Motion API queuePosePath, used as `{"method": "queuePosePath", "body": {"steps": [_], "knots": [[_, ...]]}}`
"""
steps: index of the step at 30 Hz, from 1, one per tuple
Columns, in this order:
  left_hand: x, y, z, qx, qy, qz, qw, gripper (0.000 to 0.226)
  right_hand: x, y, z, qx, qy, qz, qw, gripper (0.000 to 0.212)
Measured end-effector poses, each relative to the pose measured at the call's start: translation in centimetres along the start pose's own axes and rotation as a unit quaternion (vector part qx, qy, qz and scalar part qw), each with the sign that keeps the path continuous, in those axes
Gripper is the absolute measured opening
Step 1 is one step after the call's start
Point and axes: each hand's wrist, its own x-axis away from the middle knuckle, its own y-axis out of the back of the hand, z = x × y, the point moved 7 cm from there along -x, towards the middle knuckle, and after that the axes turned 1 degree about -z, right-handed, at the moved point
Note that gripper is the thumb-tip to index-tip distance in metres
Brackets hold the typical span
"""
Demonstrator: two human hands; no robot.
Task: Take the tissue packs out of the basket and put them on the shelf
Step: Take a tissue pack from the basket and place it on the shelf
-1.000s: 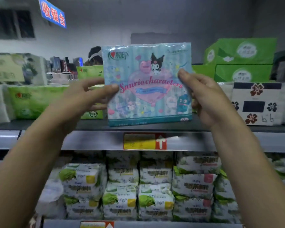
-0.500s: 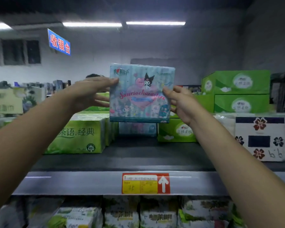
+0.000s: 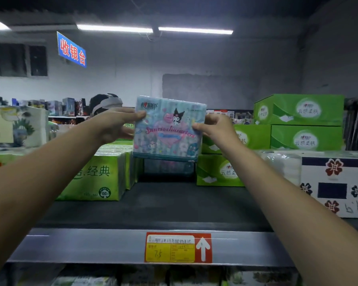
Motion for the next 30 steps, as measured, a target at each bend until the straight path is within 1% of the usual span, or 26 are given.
{"method": "queuePosePath", "body": {"steps": [2,5,6,8,9,11,13,18,21,26,30], "knots": [[-0.5,0.1,0.3,-0.010,0.018,0.002,1.000,0.012,-0.7,-0.4,-0.3,0.017,0.004,0.005,1.000,0.010],[-1.2,0.1,0.2,-0.035,0.036,0.011,0.999,0.012,-1.7,-0.7,-0.4,0.050,0.002,0.013,0.999,0.009],[-1.3,0.1,0.1,-0.044,0.040,0.016,0.998,0.013,-2.0,-0.8,-0.4,0.054,0.002,0.017,0.998,0.008],[-1.5,0.1,0.2,-0.060,0.043,0.024,0.997,0.024,-2.3,-1.0,-0.4,0.062,0.001,0.020,0.998,0.008],[-1.7,0.1,0.2,-0.067,0.042,0.026,0.997,0.027,-2.5,-1.0,-0.4,0.072,0.002,0.016,0.997,0.011],[-2.1,0.2,0.6,-0.074,0.034,0.024,0.996,0.022,-2.6,-1.1,-0.6,0.098,0.011,0.002,0.995,0.018],[-2.4,0.4,1.1,-0.067,0.024,0.018,0.997,0.016,-2.3,-1.2,-0.5,0.120,0.026,-0.012,0.992,0.019],[-3.1,0.7,2.8,-0.076,0.005,0.013,0.997,0.016,-1.9,-1.4,-0.3,0.216,0.072,-0.051,0.972,0.022],[-3.6,1.0,3.7,-0.104,0.011,0.009,0.994,0.019,-1.7,-2.0,-0.9,0.281,0.085,-0.049,0.955,0.025],[-4.2,1.2,4.1,-0.144,0.000,-0.013,0.989,0.025,-2.1,-2.6,-1.9,0.319,0.095,-0.054,0.941,0.034],[-4.3,1.2,4.7,-0.185,0.016,-0.018,0.982,0.030,-1.9,-3.1,-2.5,0.365,0.094,-0.041,0.926,0.036]]}}
